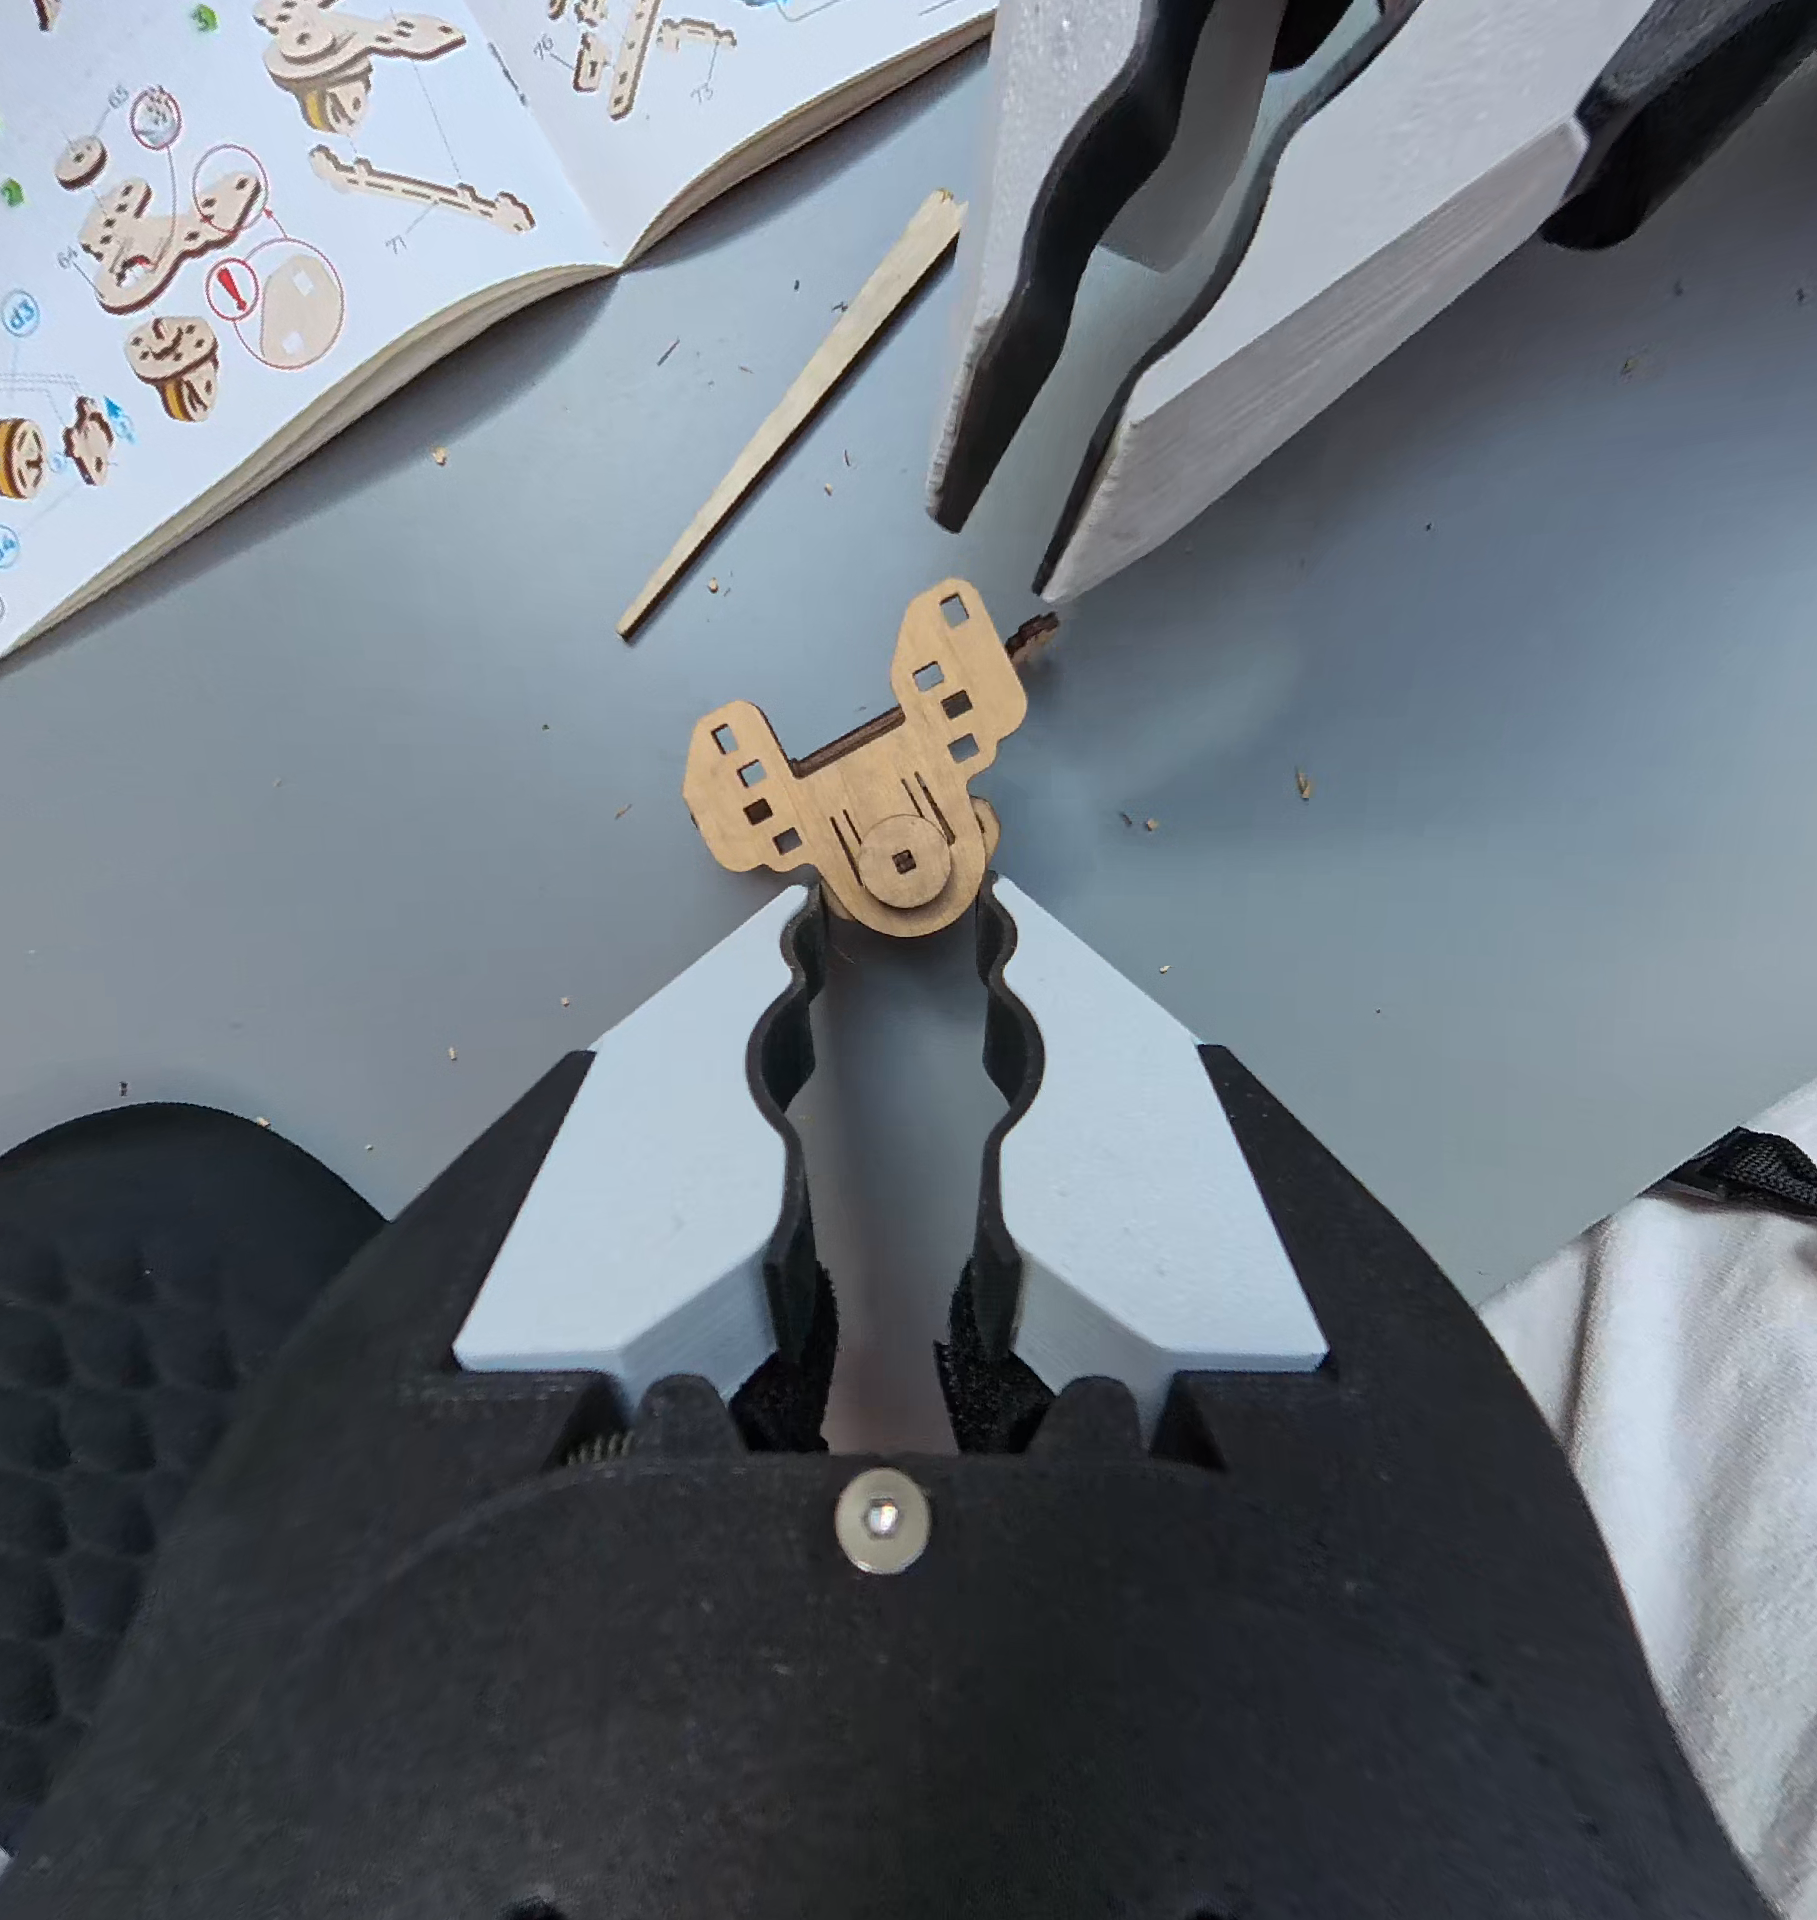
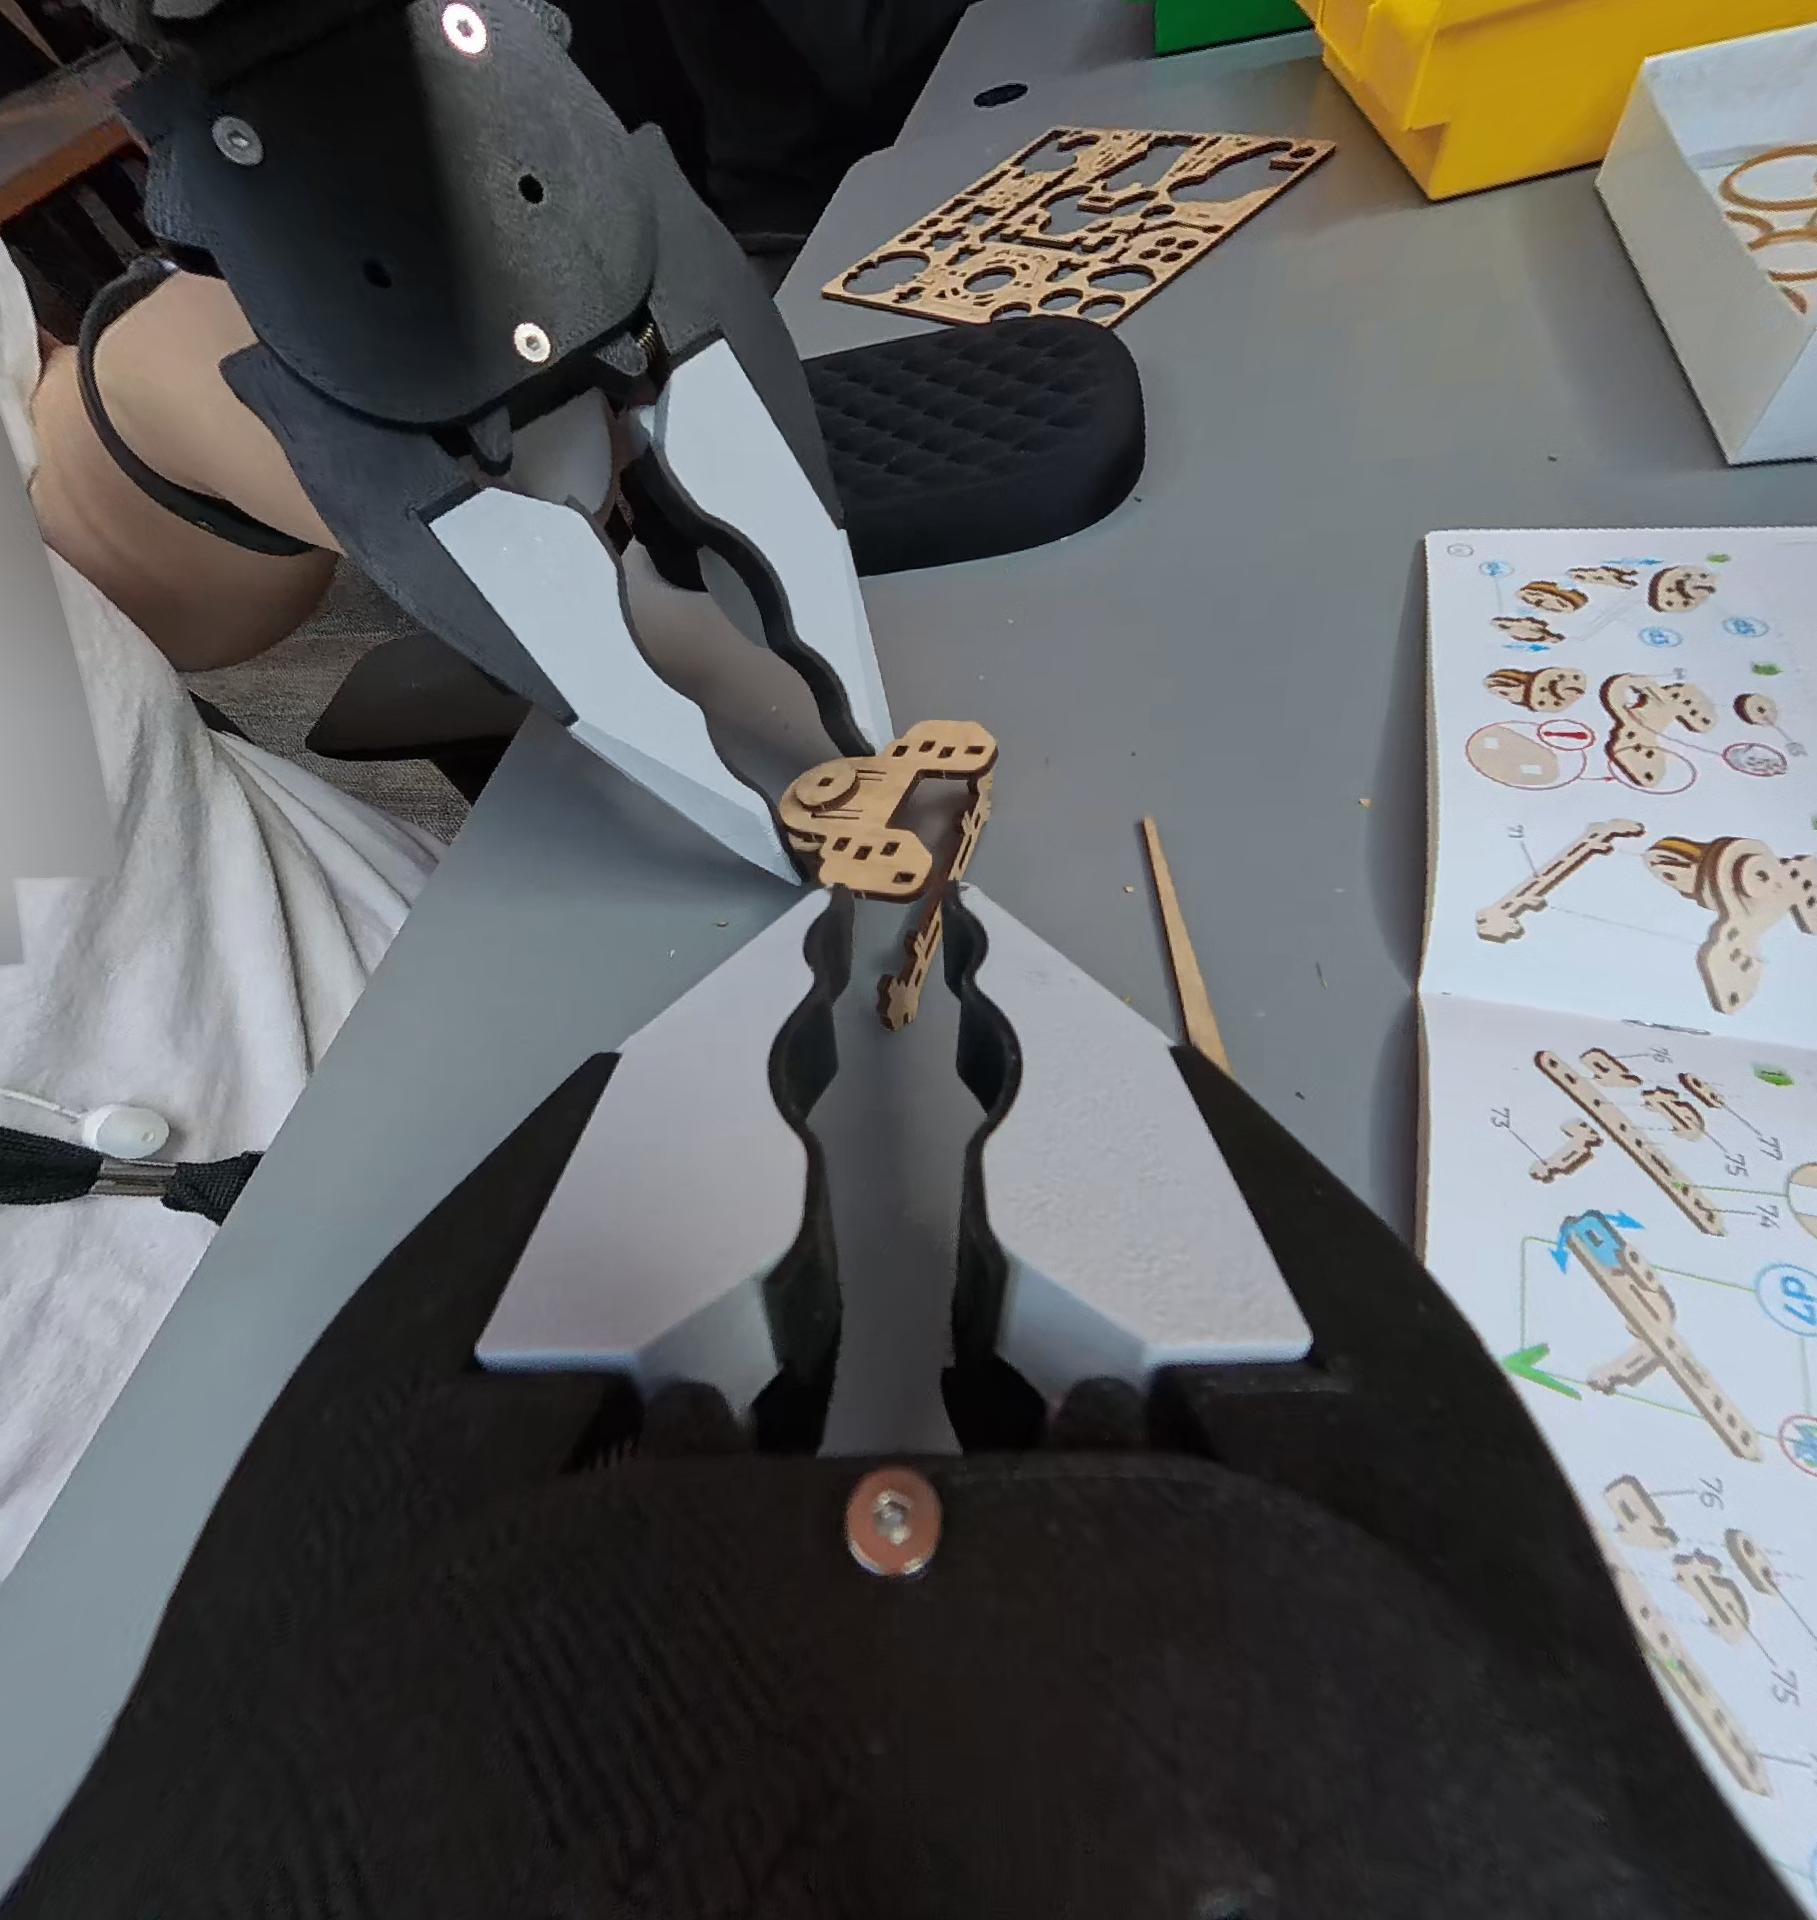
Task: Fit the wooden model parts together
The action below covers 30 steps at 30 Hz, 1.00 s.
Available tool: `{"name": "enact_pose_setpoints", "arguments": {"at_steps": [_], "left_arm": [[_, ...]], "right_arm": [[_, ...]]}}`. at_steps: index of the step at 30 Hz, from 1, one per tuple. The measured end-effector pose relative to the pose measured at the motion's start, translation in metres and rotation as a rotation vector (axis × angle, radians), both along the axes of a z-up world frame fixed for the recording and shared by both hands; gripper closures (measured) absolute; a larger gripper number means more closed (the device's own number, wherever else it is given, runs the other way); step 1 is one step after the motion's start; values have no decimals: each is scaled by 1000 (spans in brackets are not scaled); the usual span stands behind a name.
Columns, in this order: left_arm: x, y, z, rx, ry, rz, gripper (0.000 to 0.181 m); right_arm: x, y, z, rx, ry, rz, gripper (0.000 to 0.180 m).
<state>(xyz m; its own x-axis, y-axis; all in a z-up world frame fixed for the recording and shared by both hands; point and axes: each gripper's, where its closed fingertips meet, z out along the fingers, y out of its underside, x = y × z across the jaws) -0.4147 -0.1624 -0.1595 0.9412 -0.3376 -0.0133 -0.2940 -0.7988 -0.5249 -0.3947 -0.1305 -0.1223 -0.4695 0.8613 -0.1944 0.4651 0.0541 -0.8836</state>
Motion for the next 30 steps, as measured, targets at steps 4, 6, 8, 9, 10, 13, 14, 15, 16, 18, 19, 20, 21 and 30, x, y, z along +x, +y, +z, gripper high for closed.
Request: {"name": "enact_pose_setpoints", "arguments": {"at_steps": [4, 6, 8, 9, 10, 13, 14, 15, 16, 18, 19, 20, 21, 30], "left_arm": [[3, 0, 0, -10, -1, -9, 154], [3, 1, 1, -14, -3, -11, 154], [4, 1, 2, -20, -7, -12, 154], [4, 1, 2, -22, -9, -12, 154], [4, 1, 2, -21, -10, -12, 154], [4, 1, 0, -22, -14, -10, 154], [4, 2, 0, -23, -17, -10, 154], [5, 2, 0, -21, -19, -9, 154], [5, 3, 0, -18, -20, -8, 154], [5, 3, 0, -22, -19, -9, 154], [5, 3, 0, -22, -17, -8, 154], [5, 4, 0, -25, -15, -9, 154], [5, 4, 0, -27, -14, -10, 154], [6, 5, 0, -20, -28, -3, 154]], "right_arm": [[1, 0, -5, 171, 40, 15, 161], [1, -4, -7, 202, 45, 28, 160], [-1, -5, -8, 205, 48, 24, 158], [-1, -6, -8, 202, 47, 24, 157], [-1, -7, -8, 197, 47, 26, 157], [-1, -8, -4, 169, 63, 27, 155], [-1, -8, -1, 154, 72, 27, 154], [-1, -8, 1, 140, 82, 23, 154], [-2, -7, 4, 129, 89, 16, 153], [-2, -8, 7, 115, 99, 17, 153], [-2, -8, 7, 114, 99, 18, 152], [-2, -8, 6, 117, 96, 18, 152], [-2, -8, 5, 122, 93, 18, 152], [-4, -8, -7, 126, 47, 17, 155]]}}
